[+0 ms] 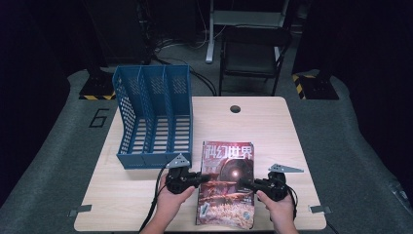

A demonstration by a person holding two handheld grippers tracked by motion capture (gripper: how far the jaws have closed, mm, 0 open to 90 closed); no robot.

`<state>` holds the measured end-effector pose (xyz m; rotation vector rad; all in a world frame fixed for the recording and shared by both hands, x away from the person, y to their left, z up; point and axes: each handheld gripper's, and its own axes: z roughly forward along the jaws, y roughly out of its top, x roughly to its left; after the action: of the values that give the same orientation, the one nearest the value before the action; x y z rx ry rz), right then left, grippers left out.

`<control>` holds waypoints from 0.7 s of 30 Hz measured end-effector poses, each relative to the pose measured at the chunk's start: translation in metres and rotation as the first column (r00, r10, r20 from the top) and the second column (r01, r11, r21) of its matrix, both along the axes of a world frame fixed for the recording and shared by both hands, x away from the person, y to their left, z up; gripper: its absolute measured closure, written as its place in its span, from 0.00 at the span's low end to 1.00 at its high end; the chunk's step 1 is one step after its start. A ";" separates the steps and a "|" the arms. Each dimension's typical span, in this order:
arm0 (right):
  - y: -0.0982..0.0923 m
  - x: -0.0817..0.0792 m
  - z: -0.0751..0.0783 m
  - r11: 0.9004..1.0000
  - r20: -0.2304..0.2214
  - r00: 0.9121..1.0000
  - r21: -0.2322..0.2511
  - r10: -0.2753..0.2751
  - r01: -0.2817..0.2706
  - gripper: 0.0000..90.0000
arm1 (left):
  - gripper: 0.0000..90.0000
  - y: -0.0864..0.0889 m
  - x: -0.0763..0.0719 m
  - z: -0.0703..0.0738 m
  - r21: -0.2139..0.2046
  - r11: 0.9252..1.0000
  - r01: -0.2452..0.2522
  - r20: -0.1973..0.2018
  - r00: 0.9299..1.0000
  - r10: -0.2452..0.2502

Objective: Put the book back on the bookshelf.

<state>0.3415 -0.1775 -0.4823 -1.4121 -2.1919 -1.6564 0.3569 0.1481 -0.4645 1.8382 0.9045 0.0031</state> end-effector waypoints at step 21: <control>0.011 0.001 0.040 0.994 0.161 0.986 -0.103 0.042 -0.025 0.91 | 0.88 0.010 0.000 0.026 0.031 1.000 -0.005 0.086 0.996 0.002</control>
<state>0.3428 -0.1663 -0.4426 -1.2956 -2.4044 -1.7306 0.3568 0.1579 -0.4387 1.8514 0.8513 0.0985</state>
